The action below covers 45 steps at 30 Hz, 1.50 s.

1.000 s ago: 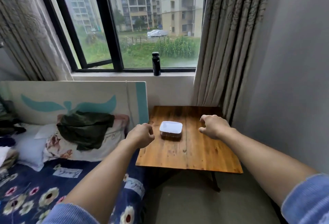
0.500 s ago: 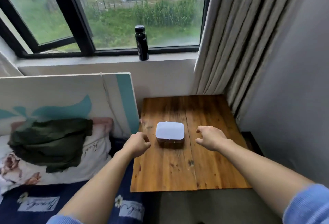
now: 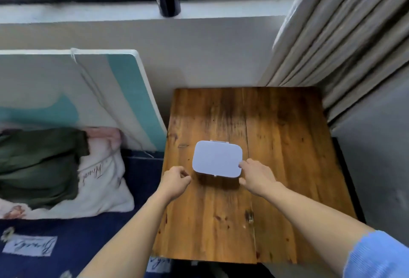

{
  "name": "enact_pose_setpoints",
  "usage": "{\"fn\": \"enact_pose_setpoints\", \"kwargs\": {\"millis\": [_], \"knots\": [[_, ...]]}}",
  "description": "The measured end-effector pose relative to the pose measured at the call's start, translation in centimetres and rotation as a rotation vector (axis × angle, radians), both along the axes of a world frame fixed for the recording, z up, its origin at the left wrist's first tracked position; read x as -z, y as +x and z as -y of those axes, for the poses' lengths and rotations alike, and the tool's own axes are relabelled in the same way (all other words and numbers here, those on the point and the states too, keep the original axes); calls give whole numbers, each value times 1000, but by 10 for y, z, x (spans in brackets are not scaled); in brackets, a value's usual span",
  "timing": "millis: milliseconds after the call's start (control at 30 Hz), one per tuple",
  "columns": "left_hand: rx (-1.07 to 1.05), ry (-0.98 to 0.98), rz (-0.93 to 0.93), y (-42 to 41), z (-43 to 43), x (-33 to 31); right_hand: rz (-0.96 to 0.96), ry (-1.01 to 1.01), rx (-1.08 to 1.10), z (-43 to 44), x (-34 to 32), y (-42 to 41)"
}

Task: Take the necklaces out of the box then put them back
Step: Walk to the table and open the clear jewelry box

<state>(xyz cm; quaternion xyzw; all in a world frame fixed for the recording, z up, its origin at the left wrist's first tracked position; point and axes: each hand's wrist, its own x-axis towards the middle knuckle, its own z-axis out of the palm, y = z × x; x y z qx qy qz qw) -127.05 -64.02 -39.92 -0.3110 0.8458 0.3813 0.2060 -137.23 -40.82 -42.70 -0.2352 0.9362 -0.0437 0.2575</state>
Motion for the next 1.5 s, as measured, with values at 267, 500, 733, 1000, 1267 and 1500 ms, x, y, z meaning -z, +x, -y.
{"fn": "enact_pose_setpoints", "kwargs": {"millis": [267,500,733,1000,1267,1500], "knots": [[-167,80,-23,-56,25,99,-99,57,-122,34,78,-18],[-178,204,-67,-71,16,123,-102,-11,-4,40,95,-9],[-146,296,-81,-70,24,120,-77,-40,-12,36,76,-14],[-219,371,-73,-66,26,109,28,-408,230,29,11,-60],[-172,269,-72,-63,23,115,13,-501,588,56,39,-162],[-300,299,-87,-57,18,123,79,-514,703,69,95,-197]]}}
